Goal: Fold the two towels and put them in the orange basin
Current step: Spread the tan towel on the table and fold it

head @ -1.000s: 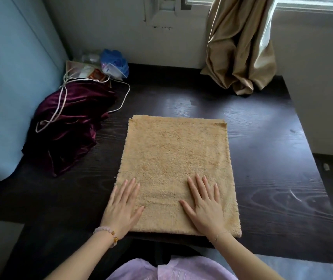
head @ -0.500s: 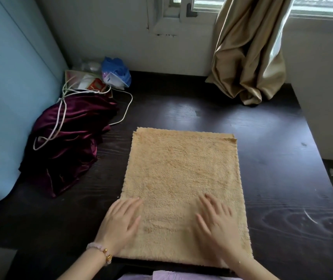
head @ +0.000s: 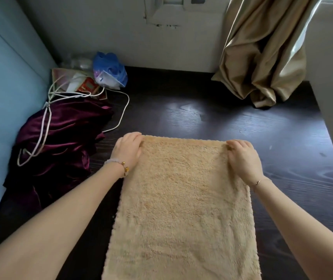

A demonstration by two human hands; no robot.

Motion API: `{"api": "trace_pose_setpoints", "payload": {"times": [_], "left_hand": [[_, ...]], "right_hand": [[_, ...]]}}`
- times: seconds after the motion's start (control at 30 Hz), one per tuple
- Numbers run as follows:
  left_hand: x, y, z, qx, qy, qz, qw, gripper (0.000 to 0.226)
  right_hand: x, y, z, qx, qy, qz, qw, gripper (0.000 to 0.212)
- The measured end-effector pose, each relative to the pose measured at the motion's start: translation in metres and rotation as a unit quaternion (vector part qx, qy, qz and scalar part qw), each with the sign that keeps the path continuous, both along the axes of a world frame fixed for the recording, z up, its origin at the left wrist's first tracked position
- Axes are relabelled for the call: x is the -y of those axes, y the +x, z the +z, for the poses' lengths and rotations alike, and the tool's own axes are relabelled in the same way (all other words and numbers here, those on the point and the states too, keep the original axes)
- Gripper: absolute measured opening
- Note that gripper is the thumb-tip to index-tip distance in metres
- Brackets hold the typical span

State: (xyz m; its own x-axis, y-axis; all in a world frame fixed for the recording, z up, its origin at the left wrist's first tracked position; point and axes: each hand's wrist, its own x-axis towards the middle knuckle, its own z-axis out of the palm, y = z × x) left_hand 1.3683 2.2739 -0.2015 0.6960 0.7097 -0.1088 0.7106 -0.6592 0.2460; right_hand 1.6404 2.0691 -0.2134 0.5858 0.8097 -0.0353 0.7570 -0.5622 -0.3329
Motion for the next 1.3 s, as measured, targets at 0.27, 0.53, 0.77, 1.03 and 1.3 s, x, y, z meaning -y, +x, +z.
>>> {"api": "trace_pose_setpoints", "payload": {"times": [0.27, 0.53, 0.77, 1.03, 1.3], "left_hand": [[-0.019, 0.005, -0.006, -0.038, 0.047, 0.01, 0.998, 0.019], [-0.016, 0.003, -0.004, -0.038, 0.055, 0.023, 0.997, 0.016], [-0.012, -0.007, -0.007, -0.022, 0.09, -0.043, 0.995, 0.032], [0.005, -0.005, 0.0, -0.016, 0.056, -0.049, 0.997, 0.054], [0.033, 0.016, 0.011, -0.03, 0.055, -0.072, 0.995, 0.062]], "right_hand": [[-0.002, 0.011, -0.015, 0.048, 0.022, -0.016, 0.998, 0.014], [0.009, 0.006, -0.01, 0.072, 0.02, -0.046, 0.996, 0.008], [0.014, 0.008, 0.0, 0.034, -0.011, -0.023, 0.999, 0.01], [0.042, -0.001, 0.024, 0.046, 0.115, 0.09, 0.988, 0.011], [0.094, -0.026, 0.056, 0.115, 0.185, 0.166, 0.962, 0.008]]}}
